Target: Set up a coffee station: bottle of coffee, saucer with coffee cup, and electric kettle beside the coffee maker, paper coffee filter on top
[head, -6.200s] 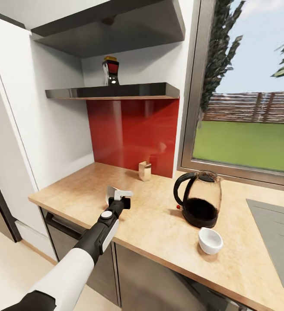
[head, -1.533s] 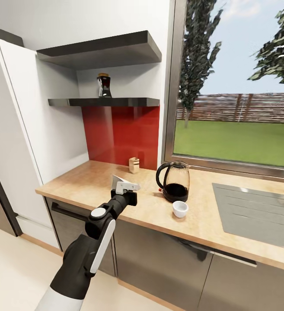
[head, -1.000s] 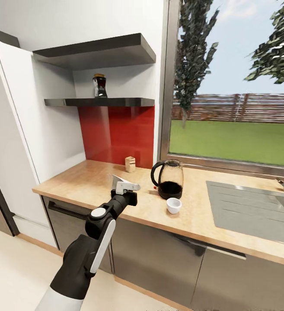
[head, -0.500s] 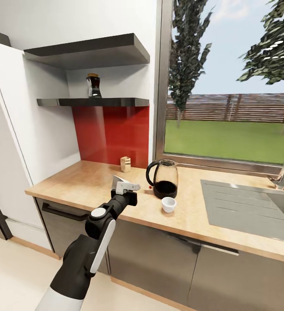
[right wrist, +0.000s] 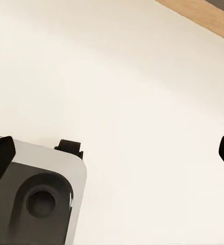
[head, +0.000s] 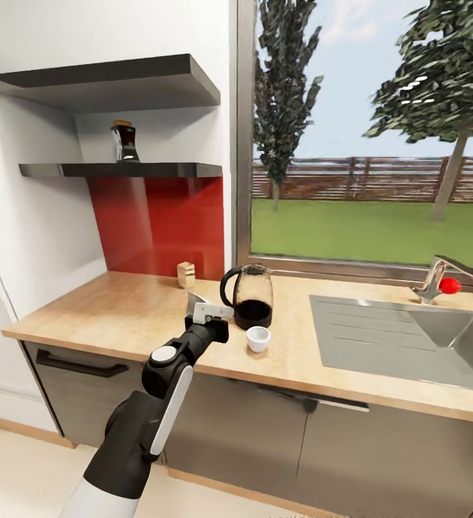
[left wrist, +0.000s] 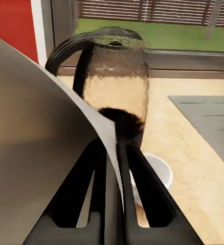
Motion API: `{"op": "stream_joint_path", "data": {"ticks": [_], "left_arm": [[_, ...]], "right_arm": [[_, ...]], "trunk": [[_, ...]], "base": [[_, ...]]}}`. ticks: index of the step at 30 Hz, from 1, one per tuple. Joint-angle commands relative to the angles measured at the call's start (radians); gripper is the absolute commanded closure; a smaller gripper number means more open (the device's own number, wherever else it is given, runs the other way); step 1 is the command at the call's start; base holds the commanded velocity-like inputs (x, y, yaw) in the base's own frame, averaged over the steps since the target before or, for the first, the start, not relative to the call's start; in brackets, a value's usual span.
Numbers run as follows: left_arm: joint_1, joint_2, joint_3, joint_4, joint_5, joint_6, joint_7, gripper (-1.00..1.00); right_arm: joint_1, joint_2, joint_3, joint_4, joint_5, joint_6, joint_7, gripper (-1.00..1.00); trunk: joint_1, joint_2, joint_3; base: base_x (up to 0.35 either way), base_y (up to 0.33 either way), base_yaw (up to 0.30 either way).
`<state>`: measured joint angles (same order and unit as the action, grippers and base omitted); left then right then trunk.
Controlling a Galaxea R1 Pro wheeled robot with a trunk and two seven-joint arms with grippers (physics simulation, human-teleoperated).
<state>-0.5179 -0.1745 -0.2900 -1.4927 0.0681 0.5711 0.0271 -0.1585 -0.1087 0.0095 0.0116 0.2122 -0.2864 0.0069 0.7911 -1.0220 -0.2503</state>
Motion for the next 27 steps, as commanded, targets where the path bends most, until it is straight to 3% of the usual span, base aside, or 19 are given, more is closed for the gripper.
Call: {"op": "stream_joint_path", "data": {"ticks": [1,27], "left_arm": [[-0.001,0.0,0.0,-0.001,0.004,0.006,0.002,1.0],[-0.001,0.0,-0.018,-0.001,0.004,0.006,0.002,1.0]], "right_arm": [[-0.001,0.0,0.0,0.001,0.004,-0.003,0.0,-1.0],[-0.001,0.0,0.0,0.001,0.004,-0.004,0.0,-1.0]], "trunk": [[0.0,-0.001,-0.001],[0.0,-0.001,-0.001]], "base": [[0.0,0.0,-0.277],[0.0,0.0,-0.28]]}}
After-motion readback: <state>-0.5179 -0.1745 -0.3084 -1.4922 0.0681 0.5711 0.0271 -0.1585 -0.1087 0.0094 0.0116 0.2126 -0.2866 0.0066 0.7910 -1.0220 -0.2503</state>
